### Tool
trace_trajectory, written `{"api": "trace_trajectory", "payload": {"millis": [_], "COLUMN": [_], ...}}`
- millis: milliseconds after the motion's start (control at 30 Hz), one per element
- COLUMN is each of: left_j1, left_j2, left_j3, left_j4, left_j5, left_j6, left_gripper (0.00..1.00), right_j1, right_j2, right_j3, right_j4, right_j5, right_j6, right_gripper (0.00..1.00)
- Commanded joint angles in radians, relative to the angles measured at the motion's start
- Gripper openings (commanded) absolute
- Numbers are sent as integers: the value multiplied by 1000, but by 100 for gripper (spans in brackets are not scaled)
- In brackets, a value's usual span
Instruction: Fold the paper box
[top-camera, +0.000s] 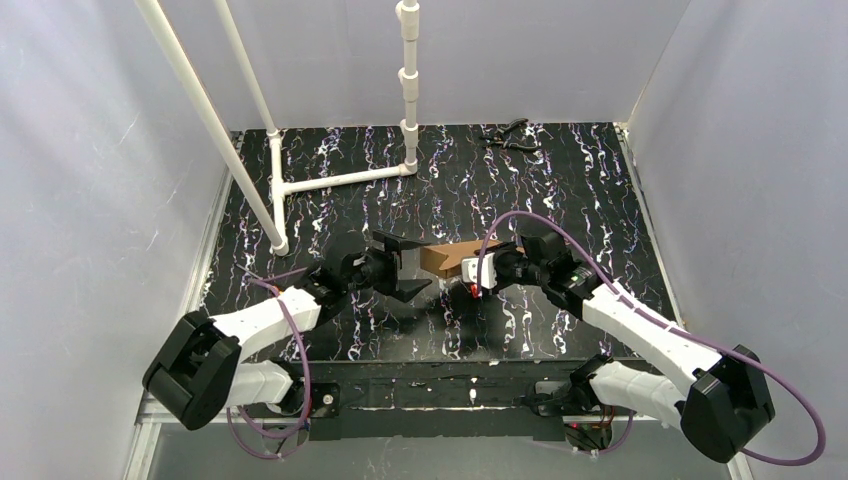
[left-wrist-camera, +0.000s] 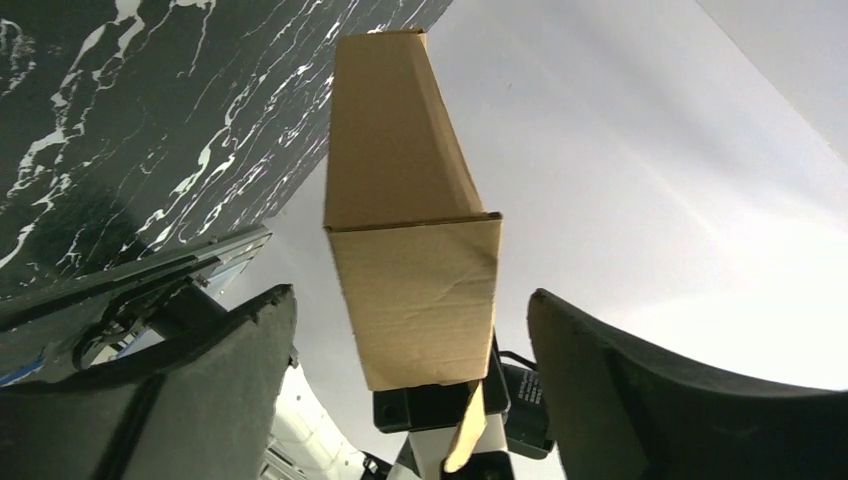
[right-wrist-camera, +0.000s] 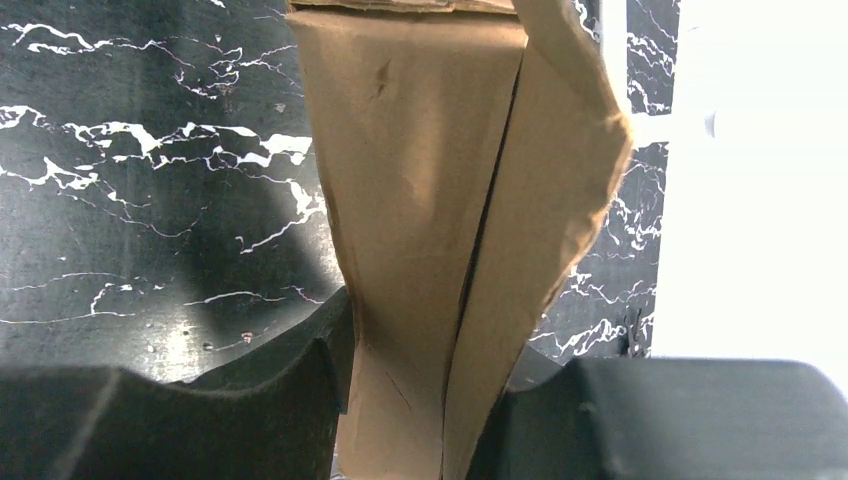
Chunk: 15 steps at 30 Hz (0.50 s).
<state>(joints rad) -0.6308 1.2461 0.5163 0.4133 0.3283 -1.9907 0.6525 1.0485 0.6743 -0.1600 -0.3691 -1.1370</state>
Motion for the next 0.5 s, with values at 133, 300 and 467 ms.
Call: {"api": "trace_trajectory", "payload": {"millis": [133,300,467], "left_j1": [-2,19,26], "left_j2": [-86,-189,-319], "left_j3": [-50,-91,-131], "left_j4": [-3,-10,-26], "left_j5": [-38,-66,-66], "left_j6": [37,193,395], "left_gripper": [98,98,98], "right_j1": [-23,-42,-57], "right_j2": [-41,-58,-61], "right_j3": [-11,-20,-10], "right_j4": [14,23,50], "right_j5": [-58,-70,-107], "right_j6": [107,216,455], "right_gripper": [36,37,39]}}
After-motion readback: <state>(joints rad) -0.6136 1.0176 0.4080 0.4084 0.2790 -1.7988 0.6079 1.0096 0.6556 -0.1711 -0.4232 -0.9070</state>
